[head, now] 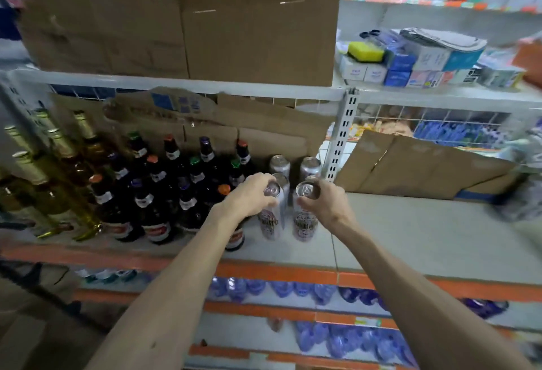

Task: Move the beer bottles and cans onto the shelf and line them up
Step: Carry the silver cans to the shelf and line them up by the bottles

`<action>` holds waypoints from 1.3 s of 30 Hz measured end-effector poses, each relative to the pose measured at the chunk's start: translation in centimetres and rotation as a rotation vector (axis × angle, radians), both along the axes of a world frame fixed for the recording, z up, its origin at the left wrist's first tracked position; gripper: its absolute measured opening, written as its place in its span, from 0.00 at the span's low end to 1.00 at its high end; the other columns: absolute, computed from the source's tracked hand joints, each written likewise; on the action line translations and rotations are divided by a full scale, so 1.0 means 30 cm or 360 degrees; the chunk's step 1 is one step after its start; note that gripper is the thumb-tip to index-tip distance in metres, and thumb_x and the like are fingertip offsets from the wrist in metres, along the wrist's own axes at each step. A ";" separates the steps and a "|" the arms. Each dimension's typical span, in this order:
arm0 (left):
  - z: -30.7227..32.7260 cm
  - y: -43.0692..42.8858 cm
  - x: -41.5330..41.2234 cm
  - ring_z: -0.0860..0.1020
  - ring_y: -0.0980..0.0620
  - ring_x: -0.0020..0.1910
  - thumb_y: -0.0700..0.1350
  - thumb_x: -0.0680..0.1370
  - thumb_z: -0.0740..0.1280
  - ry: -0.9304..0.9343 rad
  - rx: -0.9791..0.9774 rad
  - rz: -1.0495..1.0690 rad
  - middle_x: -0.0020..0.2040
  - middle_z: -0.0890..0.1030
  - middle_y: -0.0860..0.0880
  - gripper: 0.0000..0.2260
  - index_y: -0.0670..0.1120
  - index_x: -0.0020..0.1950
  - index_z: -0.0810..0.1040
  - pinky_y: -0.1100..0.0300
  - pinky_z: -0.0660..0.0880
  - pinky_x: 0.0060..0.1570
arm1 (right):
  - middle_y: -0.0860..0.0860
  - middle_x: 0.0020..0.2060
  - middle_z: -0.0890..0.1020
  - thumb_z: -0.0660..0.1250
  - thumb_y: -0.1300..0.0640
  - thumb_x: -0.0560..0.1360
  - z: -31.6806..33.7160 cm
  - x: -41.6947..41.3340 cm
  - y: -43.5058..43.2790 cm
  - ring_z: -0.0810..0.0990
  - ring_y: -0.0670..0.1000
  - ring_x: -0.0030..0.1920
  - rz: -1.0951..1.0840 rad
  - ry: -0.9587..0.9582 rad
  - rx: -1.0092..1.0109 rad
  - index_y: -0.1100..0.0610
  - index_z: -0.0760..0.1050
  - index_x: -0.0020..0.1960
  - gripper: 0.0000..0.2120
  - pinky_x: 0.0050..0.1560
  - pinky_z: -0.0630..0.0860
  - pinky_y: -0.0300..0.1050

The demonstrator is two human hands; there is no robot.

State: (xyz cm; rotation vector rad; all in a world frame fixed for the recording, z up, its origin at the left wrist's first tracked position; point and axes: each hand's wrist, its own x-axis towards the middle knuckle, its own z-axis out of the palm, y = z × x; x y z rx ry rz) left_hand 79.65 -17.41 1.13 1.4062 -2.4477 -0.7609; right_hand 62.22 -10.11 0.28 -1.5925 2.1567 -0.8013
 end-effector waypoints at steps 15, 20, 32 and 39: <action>-0.208 -0.063 -0.052 0.76 0.46 0.61 0.47 0.73 0.73 -0.0123 0.0070 0.0004 0.62 0.76 0.46 0.23 0.46 0.67 0.75 0.49 0.73 0.61 | 0.51 0.43 0.83 0.75 0.52 0.71 -0.267 -0.079 -0.048 0.79 0.50 0.41 -0.0061 -0.0185 0.0034 0.56 0.77 0.57 0.17 0.38 0.69 0.41; -0.207 -0.066 -0.077 0.77 0.46 0.57 0.48 0.72 0.74 -0.0129 0.0032 0.0000 0.58 0.78 0.46 0.20 0.47 0.63 0.77 0.50 0.75 0.57 | 0.52 0.47 0.84 0.75 0.53 0.71 -0.269 -0.099 -0.047 0.81 0.52 0.47 -0.0026 -0.0267 0.0050 0.55 0.76 0.59 0.19 0.44 0.74 0.43; -0.172 -0.098 -0.035 0.74 0.50 0.66 0.42 0.70 0.77 -0.0245 0.0205 -0.0121 0.69 0.75 0.47 0.33 0.47 0.73 0.71 0.61 0.70 0.62 | 0.54 0.53 0.80 0.75 0.54 0.70 -0.249 -0.116 -0.037 0.79 0.53 0.49 0.0132 -0.0166 0.0140 0.57 0.70 0.63 0.25 0.48 0.76 0.46; -0.181 -0.052 -0.066 0.79 0.48 0.55 0.48 0.70 0.77 -0.0175 0.0010 0.0057 0.57 0.81 0.48 0.23 0.47 0.63 0.78 0.52 0.77 0.55 | 0.55 0.53 0.81 0.76 0.53 0.69 -0.250 -0.112 -0.043 0.80 0.55 0.50 0.0121 -0.0024 0.0147 0.56 0.73 0.62 0.24 0.50 0.78 0.50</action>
